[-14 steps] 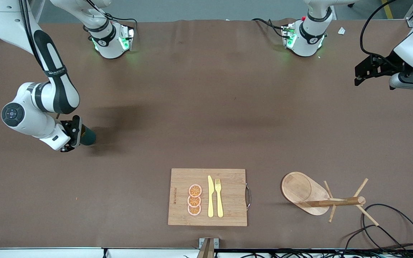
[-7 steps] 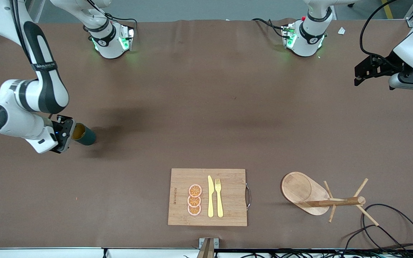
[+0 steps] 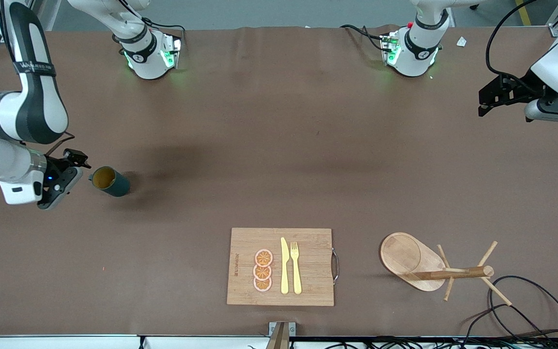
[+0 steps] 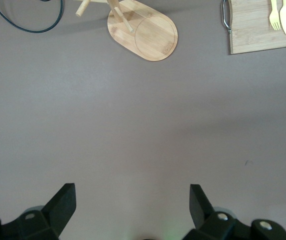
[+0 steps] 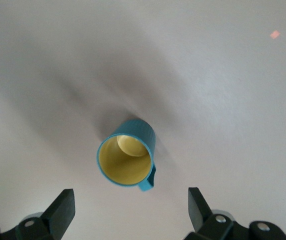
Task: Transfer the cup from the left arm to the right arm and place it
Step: 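Open the right gripper and lift it off the mug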
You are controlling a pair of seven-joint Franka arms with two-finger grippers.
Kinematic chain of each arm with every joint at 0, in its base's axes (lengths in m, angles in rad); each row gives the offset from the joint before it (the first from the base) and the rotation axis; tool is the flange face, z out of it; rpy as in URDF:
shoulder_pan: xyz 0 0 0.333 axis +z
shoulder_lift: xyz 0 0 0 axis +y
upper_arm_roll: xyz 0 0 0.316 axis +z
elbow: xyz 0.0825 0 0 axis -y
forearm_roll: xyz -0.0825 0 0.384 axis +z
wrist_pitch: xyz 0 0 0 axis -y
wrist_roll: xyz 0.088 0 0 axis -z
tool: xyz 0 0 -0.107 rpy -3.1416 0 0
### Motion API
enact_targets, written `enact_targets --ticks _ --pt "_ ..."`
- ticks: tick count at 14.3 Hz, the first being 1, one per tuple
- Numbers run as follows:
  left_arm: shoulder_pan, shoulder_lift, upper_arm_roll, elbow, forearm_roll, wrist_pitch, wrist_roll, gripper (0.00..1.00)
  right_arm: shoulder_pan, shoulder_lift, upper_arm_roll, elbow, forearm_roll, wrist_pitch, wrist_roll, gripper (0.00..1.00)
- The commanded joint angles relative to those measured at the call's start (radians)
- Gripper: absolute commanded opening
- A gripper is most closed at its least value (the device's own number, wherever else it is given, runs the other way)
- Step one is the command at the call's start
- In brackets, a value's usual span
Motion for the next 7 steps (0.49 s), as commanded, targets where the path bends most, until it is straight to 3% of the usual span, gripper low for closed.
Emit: enact_targets --ticks 1,7 --pt "-0.001 -0.003 0.001 0.003 -0.003 0.007 0.019 1.00 0.000 -0.059 0.002 0.039 -0.013 -0.089 0.194 1.00" --pt "-0.004 -0.001 0.001 0.003 0.000 0.009 0.018 1.00 0.019 -0.062 0.006 0.210 -0.016 -0.305 0.500 1.00"
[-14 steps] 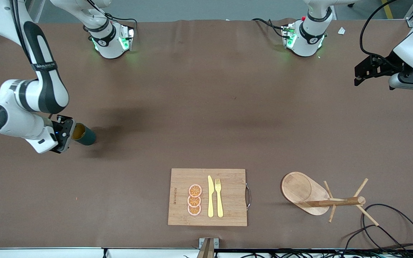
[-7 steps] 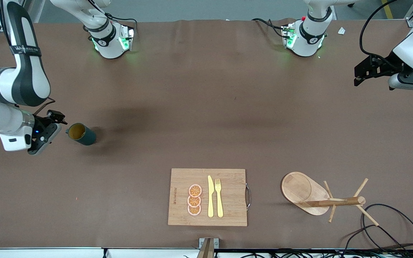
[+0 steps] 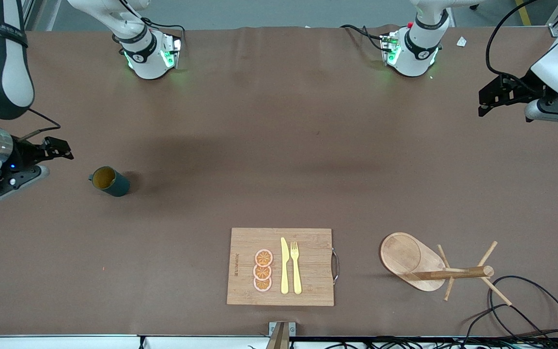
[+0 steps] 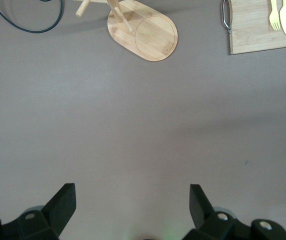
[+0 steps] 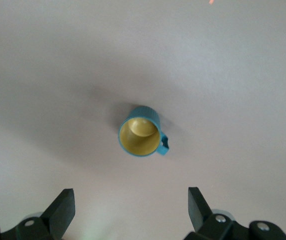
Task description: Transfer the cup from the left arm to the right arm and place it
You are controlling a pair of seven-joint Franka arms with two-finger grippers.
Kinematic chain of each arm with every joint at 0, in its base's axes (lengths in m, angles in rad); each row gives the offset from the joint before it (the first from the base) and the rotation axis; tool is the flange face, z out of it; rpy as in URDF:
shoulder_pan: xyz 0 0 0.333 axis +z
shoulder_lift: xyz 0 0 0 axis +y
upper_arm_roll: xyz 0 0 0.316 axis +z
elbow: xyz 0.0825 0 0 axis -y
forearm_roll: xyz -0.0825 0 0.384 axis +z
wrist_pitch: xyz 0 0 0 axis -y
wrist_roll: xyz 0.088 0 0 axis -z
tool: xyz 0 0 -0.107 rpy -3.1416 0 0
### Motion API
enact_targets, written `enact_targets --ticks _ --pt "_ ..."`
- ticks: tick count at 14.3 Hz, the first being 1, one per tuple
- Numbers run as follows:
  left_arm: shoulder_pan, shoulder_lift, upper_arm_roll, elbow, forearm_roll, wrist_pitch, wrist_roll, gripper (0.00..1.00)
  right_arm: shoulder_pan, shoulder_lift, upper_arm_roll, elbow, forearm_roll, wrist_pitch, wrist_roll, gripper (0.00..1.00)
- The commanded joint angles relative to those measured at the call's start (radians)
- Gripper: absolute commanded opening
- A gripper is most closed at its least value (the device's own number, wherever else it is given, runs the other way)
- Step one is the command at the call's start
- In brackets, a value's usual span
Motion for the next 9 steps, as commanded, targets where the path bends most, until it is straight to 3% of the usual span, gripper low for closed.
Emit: enact_targets --ticks 1,4,9 --pt "-0.005 -0.001 0.001 0.003 0.000 0.008 0.016 1.00 0.016 0.001 0.004 0.077 -0.018 -0.083 0.152 1.00" --pt "-0.001 0.012 0.003 0.009 -0.003 0.008 0.008 1.00 0.019 0.010 0.002 0.193 -0.018 -0.180 0.224 1.00" --pt "0.008 0.032 0.003 0.047 -0.002 0.007 0.005 1.00 0.012 0.010 -0.001 0.240 -0.009 -0.229 0.224 1.00"
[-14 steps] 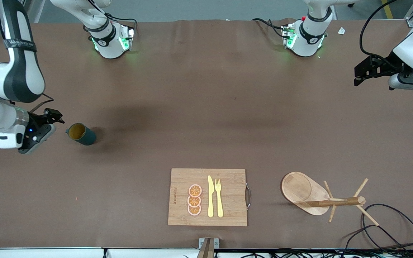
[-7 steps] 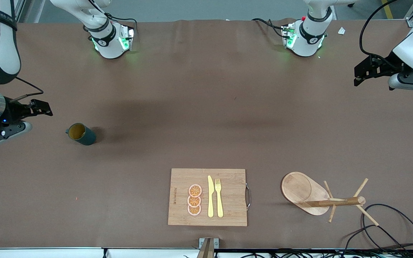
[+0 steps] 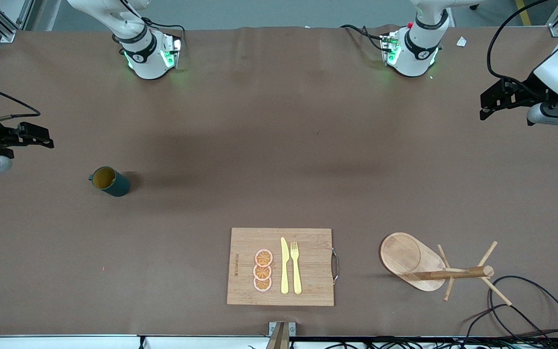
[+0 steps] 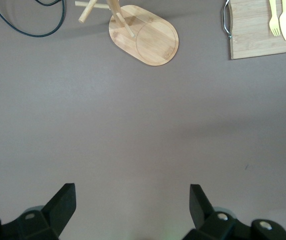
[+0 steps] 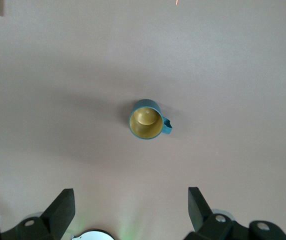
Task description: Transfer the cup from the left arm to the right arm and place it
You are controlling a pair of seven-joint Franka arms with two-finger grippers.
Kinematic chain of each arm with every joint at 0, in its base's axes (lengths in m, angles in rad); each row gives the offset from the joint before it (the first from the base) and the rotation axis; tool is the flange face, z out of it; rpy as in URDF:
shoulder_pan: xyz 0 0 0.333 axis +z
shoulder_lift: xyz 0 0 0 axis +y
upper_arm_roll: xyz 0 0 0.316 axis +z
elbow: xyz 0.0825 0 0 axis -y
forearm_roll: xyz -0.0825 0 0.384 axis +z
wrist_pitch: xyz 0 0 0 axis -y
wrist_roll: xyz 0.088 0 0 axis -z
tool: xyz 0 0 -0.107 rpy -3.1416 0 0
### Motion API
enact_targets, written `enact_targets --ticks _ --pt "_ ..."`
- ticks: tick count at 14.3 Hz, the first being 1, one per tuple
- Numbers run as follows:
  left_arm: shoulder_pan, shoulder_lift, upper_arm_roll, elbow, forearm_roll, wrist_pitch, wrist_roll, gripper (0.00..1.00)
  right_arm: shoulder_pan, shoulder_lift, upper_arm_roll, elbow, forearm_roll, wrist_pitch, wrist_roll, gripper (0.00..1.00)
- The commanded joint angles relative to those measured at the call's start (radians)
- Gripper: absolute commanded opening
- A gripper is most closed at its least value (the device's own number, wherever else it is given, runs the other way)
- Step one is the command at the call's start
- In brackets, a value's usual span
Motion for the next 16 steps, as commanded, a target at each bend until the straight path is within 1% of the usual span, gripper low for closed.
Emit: enact_targets --ticks 1,2,6,8,12,16 --pt "0.005 0.015 0.004 0.030 0.000 -0.004 0.002 1.00 -0.002 0.007 0.001 0.037 -0.008 -0.068 0.024 1.00" --pt "0.004 0.015 0.007 0.030 -0.005 -0.004 0.002 1.00 -0.003 0.005 0.004 0.039 -0.002 -0.101 0.043 1.00" --pt "0.010 0.013 0.012 0.030 -0.013 -0.004 0.005 1.00 -0.002 -0.028 0.002 0.030 0.004 -0.096 0.064 1.00" --pt "0.007 0.010 0.012 0.030 -0.008 -0.004 0.002 1.00 -0.005 -0.047 0.001 0.019 0.008 -0.102 0.122 1.00" --pt "0.005 -0.010 0.009 0.017 0.001 -0.021 -0.014 1.00 -0.003 -0.108 0.001 -0.039 0.012 -0.096 0.162 1.00" --pt "0.007 -0.049 -0.013 -0.027 0.033 -0.021 -0.044 1.00 -0.005 -0.174 -0.001 -0.104 0.010 -0.084 0.219 1.00"
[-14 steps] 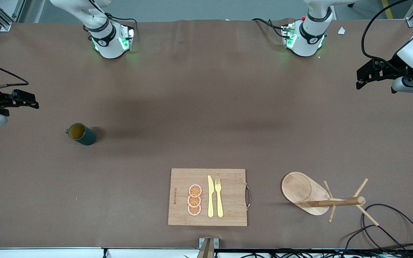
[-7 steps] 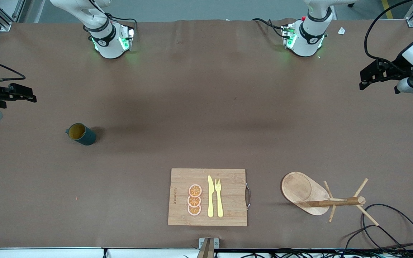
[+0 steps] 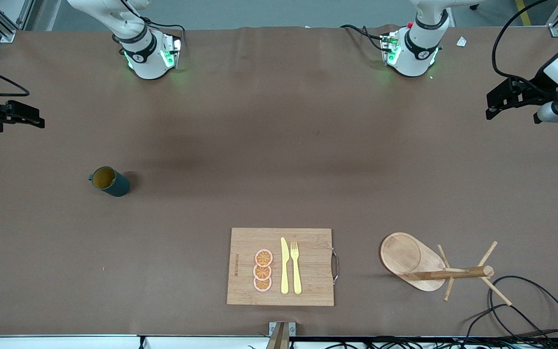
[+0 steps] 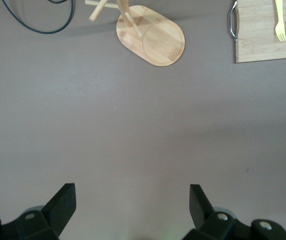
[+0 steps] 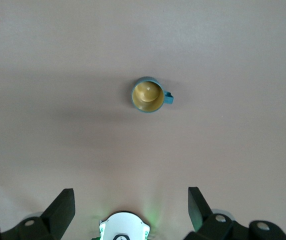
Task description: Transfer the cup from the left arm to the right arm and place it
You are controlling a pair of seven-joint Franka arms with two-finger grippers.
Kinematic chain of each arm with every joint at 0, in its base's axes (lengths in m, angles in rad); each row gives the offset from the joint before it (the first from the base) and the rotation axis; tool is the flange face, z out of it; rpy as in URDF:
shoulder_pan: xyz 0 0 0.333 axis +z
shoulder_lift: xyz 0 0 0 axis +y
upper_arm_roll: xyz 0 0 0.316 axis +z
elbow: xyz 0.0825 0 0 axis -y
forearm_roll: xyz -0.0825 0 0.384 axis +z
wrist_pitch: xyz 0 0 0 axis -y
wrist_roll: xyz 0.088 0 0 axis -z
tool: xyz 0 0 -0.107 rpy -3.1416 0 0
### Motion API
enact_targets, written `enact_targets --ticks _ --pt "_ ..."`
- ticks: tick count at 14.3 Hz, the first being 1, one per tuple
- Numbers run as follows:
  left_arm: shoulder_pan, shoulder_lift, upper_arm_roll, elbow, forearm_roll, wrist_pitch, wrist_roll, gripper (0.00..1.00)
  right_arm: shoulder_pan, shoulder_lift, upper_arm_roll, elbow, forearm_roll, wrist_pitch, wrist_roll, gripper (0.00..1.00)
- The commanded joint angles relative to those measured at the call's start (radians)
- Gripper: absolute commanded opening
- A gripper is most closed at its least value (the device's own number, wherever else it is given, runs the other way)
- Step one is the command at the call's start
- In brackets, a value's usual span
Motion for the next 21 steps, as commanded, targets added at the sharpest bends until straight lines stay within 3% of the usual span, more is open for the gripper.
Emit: enact_targets --ticks 1,5,21 --pt "0.006 -0.037 -0.013 -0.032 0.020 -0.007 0.002 1.00 -0.005 -0.092 0.002 -0.095 0.008 0.031 0.033 1.00" --pt "-0.005 -0.026 -0.013 -0.021 0.026 -0.010 0.000 1.00 -0.002 -0.222 0.005 -0.246 -0.002 0.130 0.028 1.00" --pt "-0.005 -0.006 -0.013 -0.007 0.009 -0.021 -0.012 1.00 -0.005 -0.210 0.008 -0.142 0.008 0.060 0.097 1.00"
